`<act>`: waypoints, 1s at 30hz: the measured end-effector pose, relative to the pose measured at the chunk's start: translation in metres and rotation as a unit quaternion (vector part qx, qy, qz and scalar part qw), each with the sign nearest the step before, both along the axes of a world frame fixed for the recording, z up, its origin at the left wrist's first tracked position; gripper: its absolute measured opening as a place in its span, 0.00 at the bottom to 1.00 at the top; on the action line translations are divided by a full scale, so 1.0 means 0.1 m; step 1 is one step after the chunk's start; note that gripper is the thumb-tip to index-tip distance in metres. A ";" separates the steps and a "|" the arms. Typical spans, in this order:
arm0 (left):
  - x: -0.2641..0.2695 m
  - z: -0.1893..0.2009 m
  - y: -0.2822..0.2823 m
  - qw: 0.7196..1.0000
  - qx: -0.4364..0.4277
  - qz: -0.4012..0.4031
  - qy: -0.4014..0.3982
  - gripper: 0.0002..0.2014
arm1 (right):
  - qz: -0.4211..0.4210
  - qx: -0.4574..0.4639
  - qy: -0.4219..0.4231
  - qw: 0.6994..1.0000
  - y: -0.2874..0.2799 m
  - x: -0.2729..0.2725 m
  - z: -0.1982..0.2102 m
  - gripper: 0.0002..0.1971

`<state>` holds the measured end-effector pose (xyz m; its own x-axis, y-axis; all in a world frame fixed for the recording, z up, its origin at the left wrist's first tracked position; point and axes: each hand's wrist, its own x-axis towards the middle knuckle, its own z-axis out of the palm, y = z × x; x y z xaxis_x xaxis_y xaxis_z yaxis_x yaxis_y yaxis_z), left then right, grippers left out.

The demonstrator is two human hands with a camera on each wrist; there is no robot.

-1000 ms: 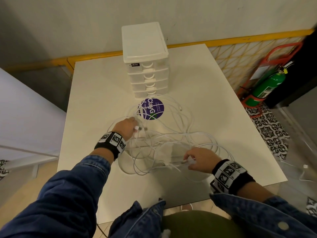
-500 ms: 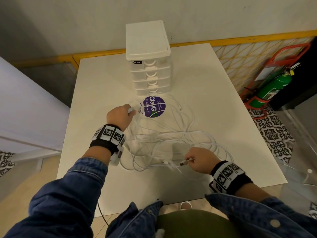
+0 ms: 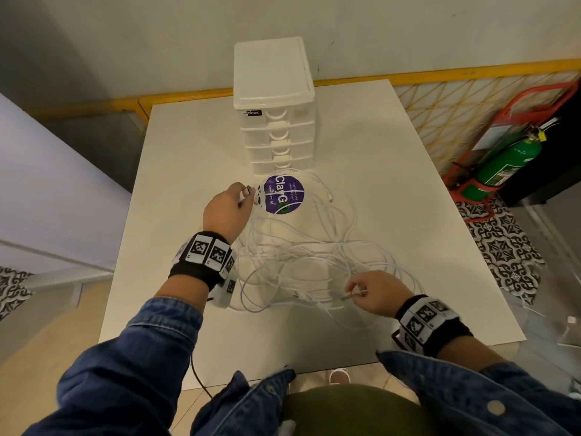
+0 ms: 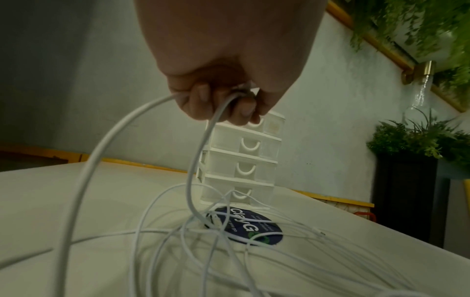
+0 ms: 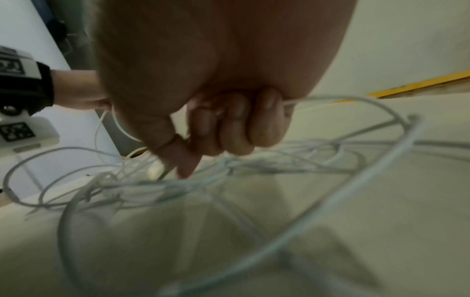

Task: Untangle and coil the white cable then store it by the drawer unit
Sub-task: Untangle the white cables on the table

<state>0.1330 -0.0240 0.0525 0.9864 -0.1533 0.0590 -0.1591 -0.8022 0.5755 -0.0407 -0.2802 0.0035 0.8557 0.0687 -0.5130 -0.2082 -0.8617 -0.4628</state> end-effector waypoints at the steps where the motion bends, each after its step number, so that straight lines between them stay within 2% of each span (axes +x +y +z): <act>1: -0.02 -0.01 0.00 1.000 -0.009 0.001 0.002 0.14 | -0.031 0.006 -0.035 0.999 0.01 0.00 -0.04 0.08; 2: -0.03 -0.01 0.00 1.000 -0.018 0.000 0.003 0.13 | -0.047 0.002 -0.064 0.997 0.01 0.00 -0.08 0.10; 4: -0.06 -0.02 0.01 0.999 -0.033 -0.008 0.002 0.13 | 0.002 -0.024 -0.080 0.996 0.03 0.04 -0.12 0.12; 7: -0.11 0.00 -0.01 0.997 -0.069 -0.029 0.003 0.11 | 0.071 -0.072 -0.034 0.994 0.05 0.14 -0.14 0.11; 11: -0.18 0.02 -0.09 0.990 -0.116 -0.079 0.035 0.11 | 0.109 -0.118 -0.038 0.986 0.05 0.27 -0.08 0.06; 14: -0.25 0.01 -0.15 0.973 -0.174 -0.116 0.095 0.08 | 0.114 -0.097 -0.107 0.983 0.04 0.30 0.06 0.05; 16: -0.31 0.01 -0.20 0.965 -0.173 -0.146 0.130 0.06 | 0.113 -0.083 -0.172 0.975 0.03 0.34 0.21 0.05; 18: -0.38 0.00 -0.27 0.955 -0.148 -0.205 0.156 0.04 | 0.111 -0.052 -0.209 0.970 0.04 0.39 0.36 0.09; 19: -0.42 0.01 -0.31 0.949 -0.130 -0.236 0.166 0.06 | 0.110 -0.037 -0.224 0.968 0.06 0.42 0.43 0.10; 22: -0.50 0.01 -0.44 0.933 -0.097 -0.285 0.195 0.11 | 0.079 0.005 -0.305 0.949 0.15 0.51 0.58 0.08; 25: -0.50 -0.02 -0.48 0.933 -0.073 -0.289 0.203 0.11 | -0.016 0.066 -0.366 0.928 0.19 0.57 0.67 0.04; 27: -0.49 -0.04 -0.47 0.937 -0.070 -0.273 0.204 0.13 | -0.072 0.100 -0.368 0.922 0.20 0.59 0.73 0.03; 30: -0.49 0.03 -0.46 0.944 -0.115 -0.249 0.185 0.10 | -0.102 0.103 -0.342 0.928 0.16 0.61 0.76 0.06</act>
